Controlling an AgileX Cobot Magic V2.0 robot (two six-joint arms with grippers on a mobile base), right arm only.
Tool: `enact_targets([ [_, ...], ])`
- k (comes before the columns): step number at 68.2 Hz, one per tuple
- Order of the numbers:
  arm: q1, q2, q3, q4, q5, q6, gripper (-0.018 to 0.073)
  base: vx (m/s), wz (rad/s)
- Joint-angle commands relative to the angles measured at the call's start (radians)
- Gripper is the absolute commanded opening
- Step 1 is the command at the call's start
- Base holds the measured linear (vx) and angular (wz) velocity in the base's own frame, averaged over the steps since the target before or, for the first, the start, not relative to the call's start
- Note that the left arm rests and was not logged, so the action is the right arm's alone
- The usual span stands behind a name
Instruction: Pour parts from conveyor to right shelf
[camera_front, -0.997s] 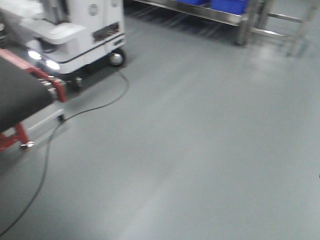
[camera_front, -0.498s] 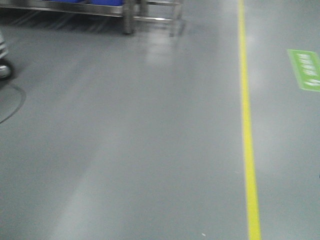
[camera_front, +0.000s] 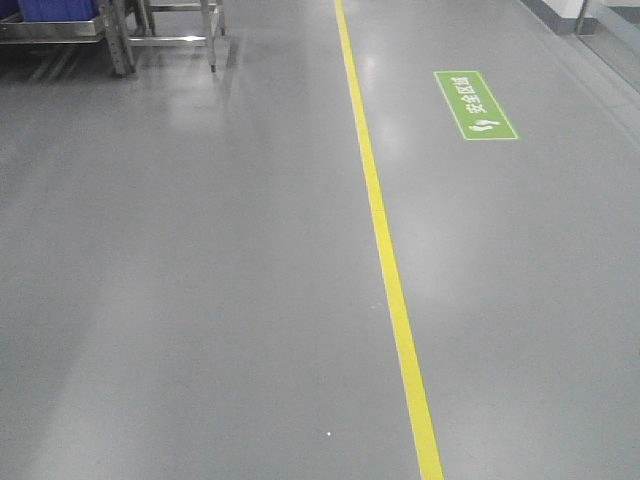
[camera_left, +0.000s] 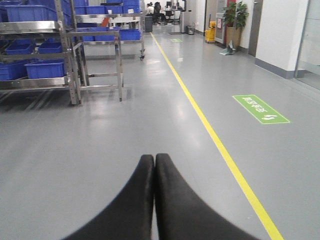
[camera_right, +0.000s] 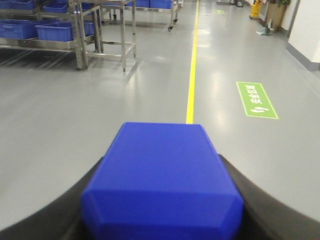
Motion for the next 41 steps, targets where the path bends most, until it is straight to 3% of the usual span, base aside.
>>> enact_targets([
  [1,-0.001,0.014,-0.028,-0.009,-0.080,-0.004,-0.0010,-0.04,-0.17],
  [41,-0.001,0.014,-0.028,-0.009,-0.080,-0.004,-0.0010,0.05,0.06],
])
